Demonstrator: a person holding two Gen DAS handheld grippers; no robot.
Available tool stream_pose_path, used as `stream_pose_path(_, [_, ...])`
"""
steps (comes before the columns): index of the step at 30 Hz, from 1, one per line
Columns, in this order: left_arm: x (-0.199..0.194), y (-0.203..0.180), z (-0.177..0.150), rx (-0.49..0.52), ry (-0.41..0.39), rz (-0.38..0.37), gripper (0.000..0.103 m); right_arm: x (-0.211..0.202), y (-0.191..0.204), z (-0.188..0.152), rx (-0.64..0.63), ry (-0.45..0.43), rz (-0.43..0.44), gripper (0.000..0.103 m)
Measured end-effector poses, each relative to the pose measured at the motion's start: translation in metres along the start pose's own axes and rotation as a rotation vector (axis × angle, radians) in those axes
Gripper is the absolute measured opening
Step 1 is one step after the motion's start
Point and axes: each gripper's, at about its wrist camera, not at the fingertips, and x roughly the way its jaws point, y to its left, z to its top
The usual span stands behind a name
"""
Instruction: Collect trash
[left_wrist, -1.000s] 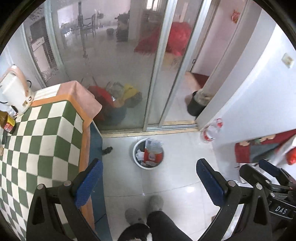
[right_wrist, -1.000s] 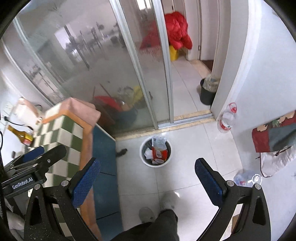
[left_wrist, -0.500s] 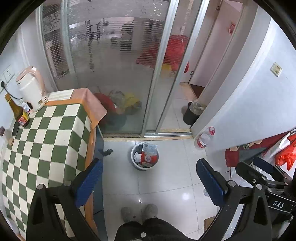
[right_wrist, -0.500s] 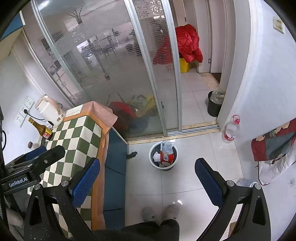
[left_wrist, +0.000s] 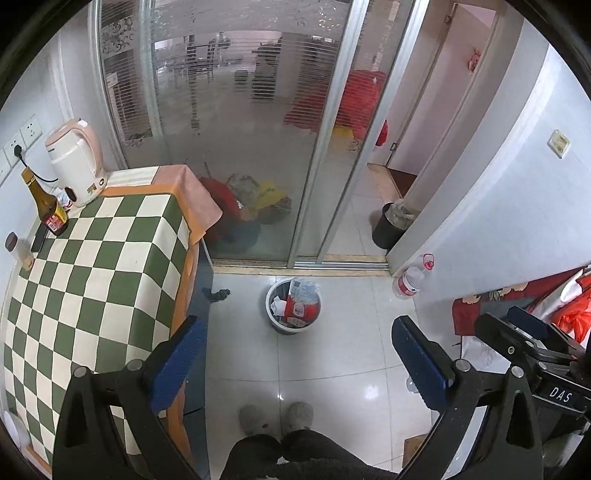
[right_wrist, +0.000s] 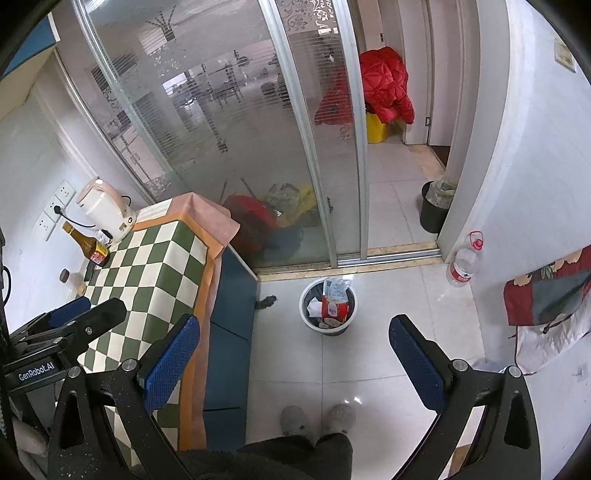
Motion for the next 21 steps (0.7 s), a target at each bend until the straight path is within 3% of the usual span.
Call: stream_pose_path(21, [-0.001,-0.007,-0.002,-0.006,0.019,0.006,0.103,0.011,-0.014,0.005,-0.012,0.039,0.039,0.103])
